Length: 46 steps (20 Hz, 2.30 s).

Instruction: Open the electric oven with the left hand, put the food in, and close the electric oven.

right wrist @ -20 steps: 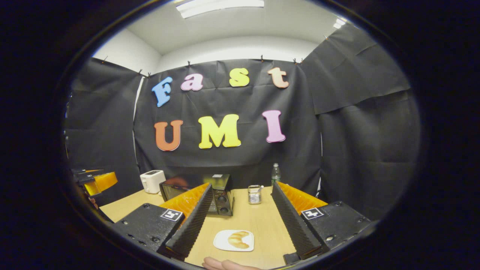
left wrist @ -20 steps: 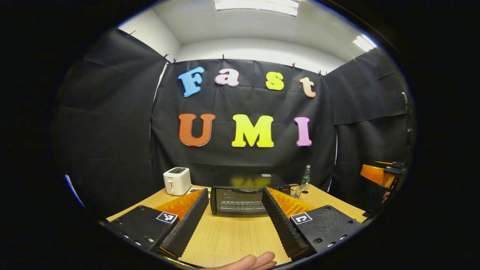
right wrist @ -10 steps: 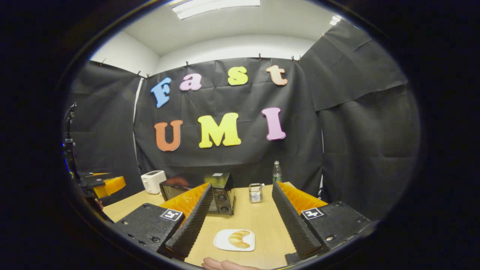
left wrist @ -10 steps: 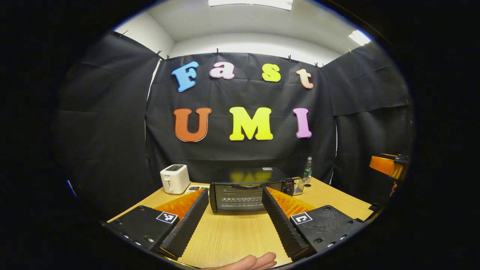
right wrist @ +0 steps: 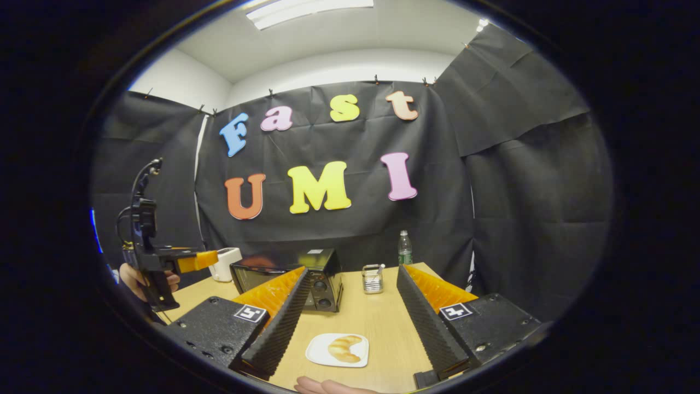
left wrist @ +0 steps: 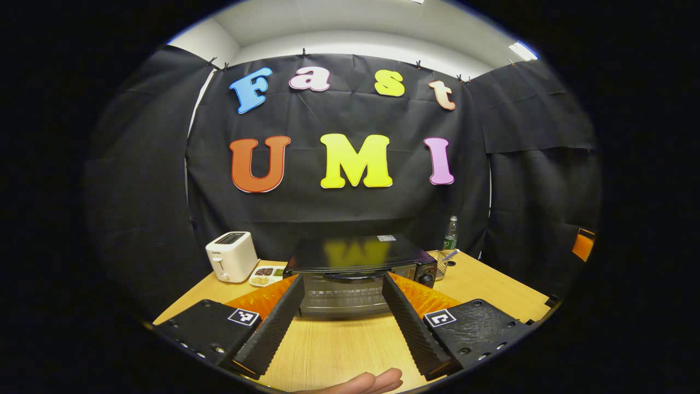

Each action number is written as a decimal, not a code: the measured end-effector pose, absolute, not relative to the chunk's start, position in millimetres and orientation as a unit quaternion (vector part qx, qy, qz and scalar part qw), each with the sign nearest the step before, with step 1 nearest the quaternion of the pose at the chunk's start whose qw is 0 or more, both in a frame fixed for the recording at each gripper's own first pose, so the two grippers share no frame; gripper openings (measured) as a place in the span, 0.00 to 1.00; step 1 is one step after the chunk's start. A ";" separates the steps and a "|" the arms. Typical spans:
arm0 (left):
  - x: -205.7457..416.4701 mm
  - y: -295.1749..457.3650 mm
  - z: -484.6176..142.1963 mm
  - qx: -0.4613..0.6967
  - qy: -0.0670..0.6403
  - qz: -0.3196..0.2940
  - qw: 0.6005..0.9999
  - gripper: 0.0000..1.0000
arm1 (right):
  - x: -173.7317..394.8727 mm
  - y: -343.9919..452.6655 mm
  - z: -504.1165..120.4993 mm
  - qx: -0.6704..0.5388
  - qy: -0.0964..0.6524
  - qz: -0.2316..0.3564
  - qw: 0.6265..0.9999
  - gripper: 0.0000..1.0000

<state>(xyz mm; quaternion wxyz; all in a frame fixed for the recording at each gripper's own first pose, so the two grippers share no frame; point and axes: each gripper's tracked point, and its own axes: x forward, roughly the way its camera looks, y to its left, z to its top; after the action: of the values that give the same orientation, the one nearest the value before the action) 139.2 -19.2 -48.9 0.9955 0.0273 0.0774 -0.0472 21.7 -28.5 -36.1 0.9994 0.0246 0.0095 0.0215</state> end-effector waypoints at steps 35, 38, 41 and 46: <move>210.2 -46.2 -159.8 0.046 0.147 -0.076 0.985 0.99 | 22.6 -42.4 -60.0 0.016 0.035 0.000 0.999 0.96; 187.6 -47.1 -169.3 0.054 0.141 -0.073 0.986 0.99 | 19.4 -42.8 -54.9 0.011 0.028 -0.003 1.000 0.96; 167.9 -46.6 -184.6 0.048 0.143 -0.069 0.986 0.99 | 17.3 -40.9 -52.0 0.008 0.023 -0.006 1.000 0.96; 147.2 -47.6 -208.2 0.030 0.144 -0.079 0.986 0.99 | 14.8 -33.1 -54.2 0.013 0.025 0.002 1.000 0.96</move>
<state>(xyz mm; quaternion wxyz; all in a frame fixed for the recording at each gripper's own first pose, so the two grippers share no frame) 147.2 -47.6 -208.2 0.9860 0.0299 0.1435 -0.0790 14.8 -33.1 -54.2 0.9996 0.0132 0.0252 0.0023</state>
